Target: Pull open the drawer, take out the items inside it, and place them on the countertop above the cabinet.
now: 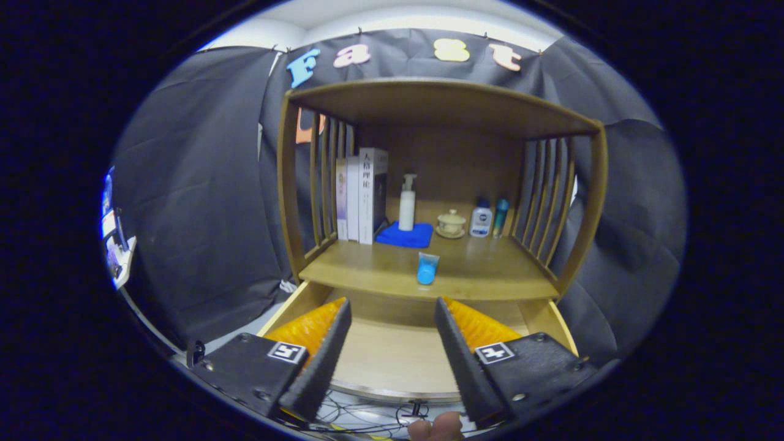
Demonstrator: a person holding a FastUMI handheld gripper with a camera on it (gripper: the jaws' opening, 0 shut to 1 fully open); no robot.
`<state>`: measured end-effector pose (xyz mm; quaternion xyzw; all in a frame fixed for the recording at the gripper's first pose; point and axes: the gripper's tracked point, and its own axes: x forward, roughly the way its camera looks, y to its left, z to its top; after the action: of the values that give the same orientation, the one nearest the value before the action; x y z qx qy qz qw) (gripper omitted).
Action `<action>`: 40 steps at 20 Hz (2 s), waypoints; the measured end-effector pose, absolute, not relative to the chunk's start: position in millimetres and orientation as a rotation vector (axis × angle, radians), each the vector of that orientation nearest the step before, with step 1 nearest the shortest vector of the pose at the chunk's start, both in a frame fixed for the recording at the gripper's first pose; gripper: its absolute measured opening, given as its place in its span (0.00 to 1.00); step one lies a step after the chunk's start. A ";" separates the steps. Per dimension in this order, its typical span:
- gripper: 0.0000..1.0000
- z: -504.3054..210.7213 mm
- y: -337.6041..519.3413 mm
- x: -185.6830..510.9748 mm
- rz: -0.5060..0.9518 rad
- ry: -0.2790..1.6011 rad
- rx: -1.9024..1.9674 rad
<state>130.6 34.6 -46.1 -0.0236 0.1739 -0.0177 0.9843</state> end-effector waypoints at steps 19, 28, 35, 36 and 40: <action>0.99 -184.2 13.4 41.8 -0.094 0.222 -0.007; 0.99 -238.8 5.3 43.4 -0.135 0.300 -0.001; 0.99 -256.7 0.2 62.4 -0.175 0.334 0.023; 0.99 -256.0 1.1 62.0 -0.182 0.329 0.016; 0.99 -256.2 5.1 63.0 -0.202 0.315 0.004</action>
<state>63.0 5.1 -256.2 0.0018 0.1568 -0.1005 0.9825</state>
